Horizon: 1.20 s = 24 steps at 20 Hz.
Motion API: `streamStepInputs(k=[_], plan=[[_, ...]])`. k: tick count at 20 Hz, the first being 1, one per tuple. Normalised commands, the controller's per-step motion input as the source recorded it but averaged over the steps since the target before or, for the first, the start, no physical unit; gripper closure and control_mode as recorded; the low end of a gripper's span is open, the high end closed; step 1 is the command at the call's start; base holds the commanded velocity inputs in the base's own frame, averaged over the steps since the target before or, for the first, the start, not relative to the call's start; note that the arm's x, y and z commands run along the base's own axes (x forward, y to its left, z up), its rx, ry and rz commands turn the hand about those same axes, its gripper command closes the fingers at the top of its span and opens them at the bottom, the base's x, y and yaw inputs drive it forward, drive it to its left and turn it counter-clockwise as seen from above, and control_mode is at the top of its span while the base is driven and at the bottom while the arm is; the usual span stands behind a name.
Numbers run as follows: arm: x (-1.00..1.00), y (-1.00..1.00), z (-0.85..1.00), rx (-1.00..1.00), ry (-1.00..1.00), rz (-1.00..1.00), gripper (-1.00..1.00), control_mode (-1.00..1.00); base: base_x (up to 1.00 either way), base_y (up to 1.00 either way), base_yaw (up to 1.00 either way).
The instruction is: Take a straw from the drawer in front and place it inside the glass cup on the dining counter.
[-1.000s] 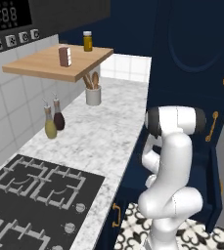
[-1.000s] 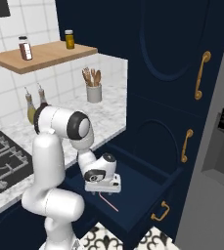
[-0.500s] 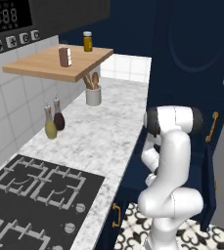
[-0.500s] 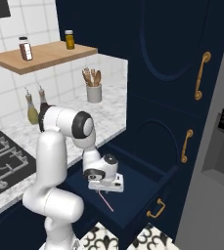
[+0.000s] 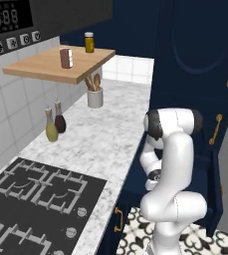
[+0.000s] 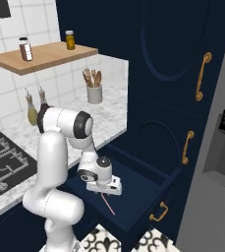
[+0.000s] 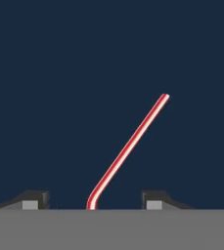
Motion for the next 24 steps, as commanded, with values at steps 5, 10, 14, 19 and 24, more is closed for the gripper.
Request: streamStepInputs(k=[5, 10, 14, 19, 24], plan=[[0.0, 0.0, -0.38, 0.0, 0.0, -0.1, 1.0, -1.0, 0.0, 0.0, 0.0], [0.0, -0.01, -0.41, 0.0, 0.0, -0.08, 1.0, -1.0, 0.0, 0.0, 0.0], [-0.02, 0.0, -0.1, 0.0, 0.0, -0.05, 1.0, -1.0, 0.0, 0.0, 0.0], [0.0, 0.0, 0.0, 0.0, 0.0, -0.04, 1.0, -1.0, 0.0, 0.0, 0.0], [-0.03, 0.0, 0.31, 0.0, -0.01, -0.05, 1.0, -1.0, 0.0, 0.0, 0.0]])
